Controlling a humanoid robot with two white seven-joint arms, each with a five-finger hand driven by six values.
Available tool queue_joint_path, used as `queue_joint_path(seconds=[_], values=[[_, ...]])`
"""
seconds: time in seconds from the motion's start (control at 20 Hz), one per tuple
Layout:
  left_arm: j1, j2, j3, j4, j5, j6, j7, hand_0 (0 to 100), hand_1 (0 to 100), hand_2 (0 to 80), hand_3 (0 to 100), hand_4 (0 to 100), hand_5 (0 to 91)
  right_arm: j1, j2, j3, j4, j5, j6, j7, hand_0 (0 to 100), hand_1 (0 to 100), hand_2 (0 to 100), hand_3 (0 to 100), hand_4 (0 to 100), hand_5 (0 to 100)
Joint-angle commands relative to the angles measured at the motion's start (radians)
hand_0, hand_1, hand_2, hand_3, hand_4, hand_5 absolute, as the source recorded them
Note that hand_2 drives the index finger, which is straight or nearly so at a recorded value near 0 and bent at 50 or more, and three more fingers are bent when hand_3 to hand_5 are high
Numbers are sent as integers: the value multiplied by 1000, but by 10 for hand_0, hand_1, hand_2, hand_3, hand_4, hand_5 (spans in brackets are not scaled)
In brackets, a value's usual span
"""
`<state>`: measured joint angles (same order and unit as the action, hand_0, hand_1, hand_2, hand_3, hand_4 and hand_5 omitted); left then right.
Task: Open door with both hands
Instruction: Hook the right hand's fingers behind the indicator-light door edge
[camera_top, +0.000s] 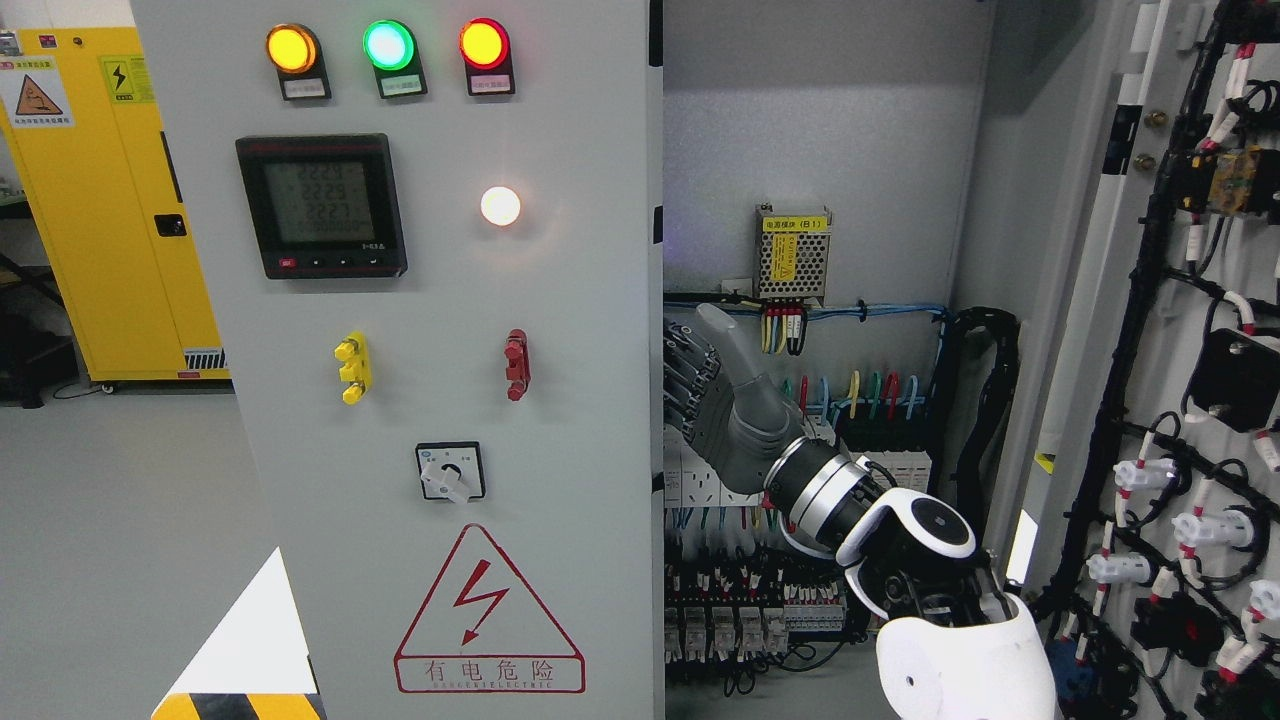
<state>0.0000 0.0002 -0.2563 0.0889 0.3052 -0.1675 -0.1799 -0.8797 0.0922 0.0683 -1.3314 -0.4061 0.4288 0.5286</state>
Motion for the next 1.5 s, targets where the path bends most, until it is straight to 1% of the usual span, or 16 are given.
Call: queue_joint_path(seconds=[0.0, 0.1, 0.2, 0.25, 0.35, 0.6, 0.65, 0.8, 1.05, 1.15, 1.3, 1.45], values=[[-32, 20, 0, 0, 2, 0, 0, 0, 0, 0, 0, 0, 0, -18, 0, -7, 69, 1, -2, 11, 202, 122, 0, 0, 0, 0], [-32, 21, 0, 0, 2, 0, 0, 0, 0, 0, 0, 0, 0, -25, 0, -7, 78, 1, -2, 14, 202, 122, 0, 0, 0, 0], [-32, 23, 0, 0, 0, 0, 0, 0, 0, 0, 0, 0, 0, -27, 0, -19, 83, 1, -4, 16, 201, 122, 0, 0, 0, 0], [-32, 23, 0, 0, 2, 0, 0, 0, 0, 0, 0, 0, 0, -28, 0, -25, 83, 0, -4, 24, 201, 122, 0, 0, 0, 0], [-32, 23, 0, 0, 2, 0, 0, 0, 0, 0, 0, 0, 0, -28, 0, -28, 83, 1, -4, 66, 202, 122, 0, 0, 0, 0], [-32, 23, 0, 0, 0, 0, 0, 0, 0, 0, 0, 0, 0, -36, -2, -35, 84, 3, -5, 88, 201, 122, 0, 0, 0, 0], [-32, 23, 0, 0, 2, 0, 0, 0, 0, 0, 0, 0, 0, -36, -2, -35, 83, 1, -7, 97, 201, 122, 0, 0, 0, 0], [-32, 23, 0, 0, 2, 0, 0, 0, 0, 0, 0, 0, 0, -36, -2, -35, 81, 3, -8, 146, 201, 122, 0, 0, 0, 0], [-32, 21, 0, 0, 2, 0, 0, 0, 0, 0, 0, 0, 0, -35, -19, -31, 81, 4, -4, 160, 201, 122, 0, 0, 0, 0], [-32, 21, 0, 0, 2, 0, 0, 0, 0, 0, 0, 0, 0, -35, -19, -31, 83, 4, -2, 162, 201, 122, 0, 0, 0, 0], [-32, 21, 0, 0, 0, 0, 0, 0, 0, 0, 0, 0, 0, -38, -19, -30, 86, 10, -1, 182, 201, 122, 0, 0, 0, 0], [-32, 21, 0, 0, 2, 0, 0, 0, 0, 0, 0, 0, 0, -45, -19, -30, 92, 9, 1, 183, 201, 122, 0, 0, 0, 0]])
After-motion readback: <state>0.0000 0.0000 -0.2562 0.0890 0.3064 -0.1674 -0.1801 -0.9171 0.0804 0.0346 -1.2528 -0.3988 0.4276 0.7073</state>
